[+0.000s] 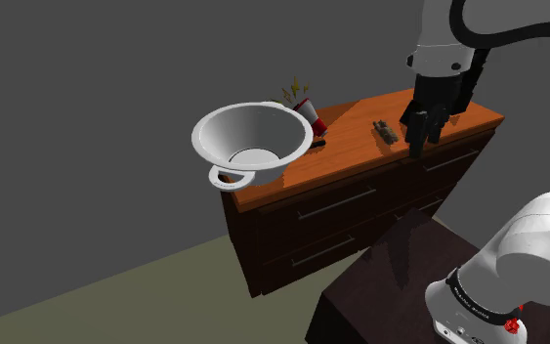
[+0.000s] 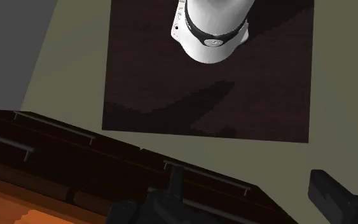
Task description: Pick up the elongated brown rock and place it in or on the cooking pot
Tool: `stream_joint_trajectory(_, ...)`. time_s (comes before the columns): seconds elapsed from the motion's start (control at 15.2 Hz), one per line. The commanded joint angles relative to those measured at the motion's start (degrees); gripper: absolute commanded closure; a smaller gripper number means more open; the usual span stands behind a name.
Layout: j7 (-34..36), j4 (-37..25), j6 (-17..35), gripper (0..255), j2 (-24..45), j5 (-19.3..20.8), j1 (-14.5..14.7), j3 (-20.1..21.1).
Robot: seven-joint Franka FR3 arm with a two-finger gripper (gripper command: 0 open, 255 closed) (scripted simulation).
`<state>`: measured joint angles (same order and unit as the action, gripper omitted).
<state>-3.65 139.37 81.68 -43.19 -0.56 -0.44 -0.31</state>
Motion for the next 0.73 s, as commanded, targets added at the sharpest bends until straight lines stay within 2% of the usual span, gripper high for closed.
stream_joint_trajectory(0.0, 0.00, 0.00, 0.00, 0, 0.00, 0.00, 0.00, 0.00)
stream_joint_trajectory(0.66, 3.10, -2.39, 17.00, 0, 14.32, 1.67, -6.42, -6.22)
